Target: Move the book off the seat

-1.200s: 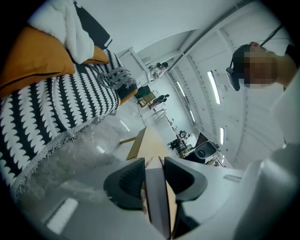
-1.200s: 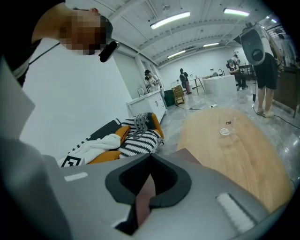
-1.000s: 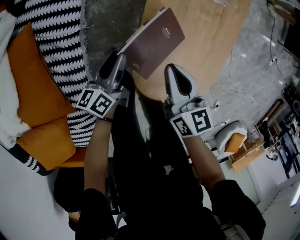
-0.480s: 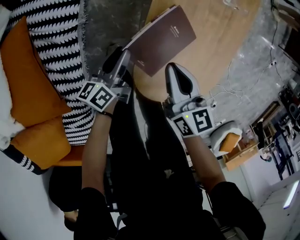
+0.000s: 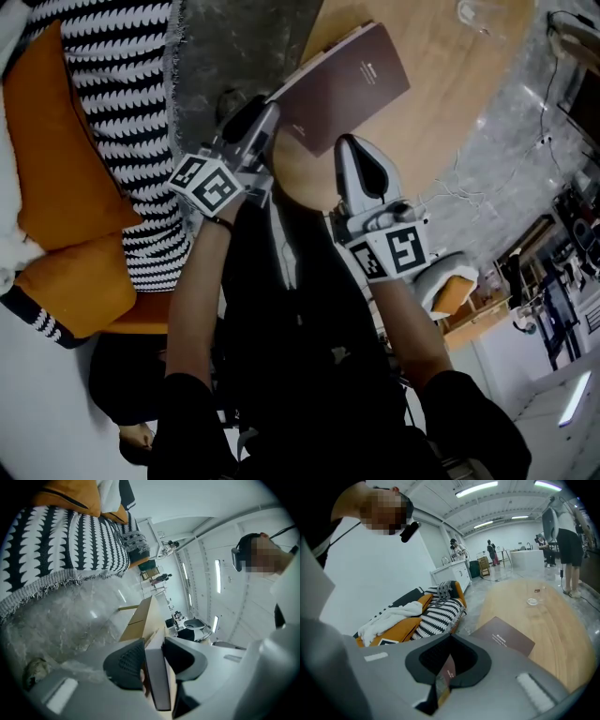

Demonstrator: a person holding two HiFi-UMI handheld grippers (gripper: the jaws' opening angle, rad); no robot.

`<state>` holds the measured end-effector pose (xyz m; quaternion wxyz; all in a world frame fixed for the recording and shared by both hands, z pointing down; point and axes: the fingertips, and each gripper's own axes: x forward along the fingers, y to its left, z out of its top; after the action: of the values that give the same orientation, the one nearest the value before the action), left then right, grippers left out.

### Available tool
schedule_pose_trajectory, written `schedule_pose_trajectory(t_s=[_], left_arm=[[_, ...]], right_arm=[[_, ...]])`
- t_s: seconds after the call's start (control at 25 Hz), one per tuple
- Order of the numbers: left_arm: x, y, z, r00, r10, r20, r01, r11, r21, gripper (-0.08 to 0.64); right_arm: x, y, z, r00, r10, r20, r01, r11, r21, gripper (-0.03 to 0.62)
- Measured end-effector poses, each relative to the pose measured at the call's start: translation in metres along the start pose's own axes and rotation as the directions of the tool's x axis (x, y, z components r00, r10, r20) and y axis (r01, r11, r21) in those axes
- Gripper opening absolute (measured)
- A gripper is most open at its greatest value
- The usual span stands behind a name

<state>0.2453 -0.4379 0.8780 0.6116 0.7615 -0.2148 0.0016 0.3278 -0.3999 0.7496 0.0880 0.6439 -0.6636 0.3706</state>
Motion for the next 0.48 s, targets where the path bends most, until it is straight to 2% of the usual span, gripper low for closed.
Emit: schedule_pose_trajectory(t_s=[0.48], left_arm=[[0.006,0.016,-0.022,1.000,-0.023,-0.006,0.023,0.997,-0.070,0.147]], right_arm=[[0.020,0.012,-0.026,0.998,0.037,-0.052,-0.037,0.999,-0.007,0.008]])
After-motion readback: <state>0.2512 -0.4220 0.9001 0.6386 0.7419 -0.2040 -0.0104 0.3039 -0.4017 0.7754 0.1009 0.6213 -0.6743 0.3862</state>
